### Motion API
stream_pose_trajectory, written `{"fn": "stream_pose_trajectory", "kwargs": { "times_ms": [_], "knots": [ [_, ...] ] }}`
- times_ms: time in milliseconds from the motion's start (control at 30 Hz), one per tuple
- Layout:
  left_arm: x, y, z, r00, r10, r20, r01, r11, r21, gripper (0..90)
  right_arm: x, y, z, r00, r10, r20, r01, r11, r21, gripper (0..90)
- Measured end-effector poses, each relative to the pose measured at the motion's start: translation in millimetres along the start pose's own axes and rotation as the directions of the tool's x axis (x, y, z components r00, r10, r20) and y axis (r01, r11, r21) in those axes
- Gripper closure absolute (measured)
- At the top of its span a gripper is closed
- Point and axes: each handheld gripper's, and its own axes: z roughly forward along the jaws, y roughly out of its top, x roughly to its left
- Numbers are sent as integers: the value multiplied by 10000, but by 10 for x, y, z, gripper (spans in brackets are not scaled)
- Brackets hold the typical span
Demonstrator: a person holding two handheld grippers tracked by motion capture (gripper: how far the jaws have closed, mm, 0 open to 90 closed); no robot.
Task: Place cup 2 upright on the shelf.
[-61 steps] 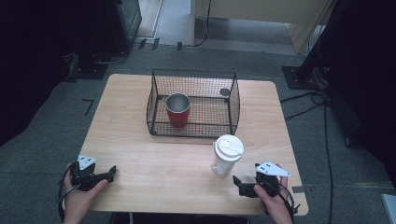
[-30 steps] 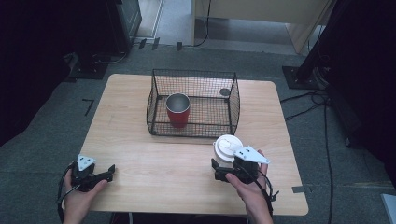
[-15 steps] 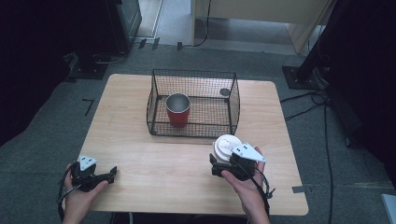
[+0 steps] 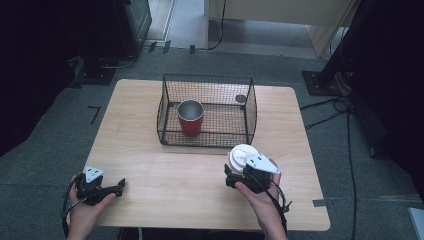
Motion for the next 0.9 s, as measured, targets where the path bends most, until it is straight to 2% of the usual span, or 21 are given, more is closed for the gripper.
{"fn": "stream_pose_trajectory", "kwargs": {
  "times_ms": [33,100,367,900],
  "knots": [
    [0,0,0,10000,0,-1,0,10000,0,36,-4,-3,-4,9999,35,103,-35,10000,-26,147],
    [0,0,0,10000,0,-3,0,10000,1,37,-17,-5,-10,9999,111,97,-110,9999,-77,148],
    [0,0,0,10000,-2,2,2,10000,1,37,11,-14,-48,9994,-250,244,262,9983,-512,157],
    [1,0,0,10000,-1,6,1,10000,1,38,62,49,-106,9986,-506,147,519,9926,-1102,158]
  ]
}}
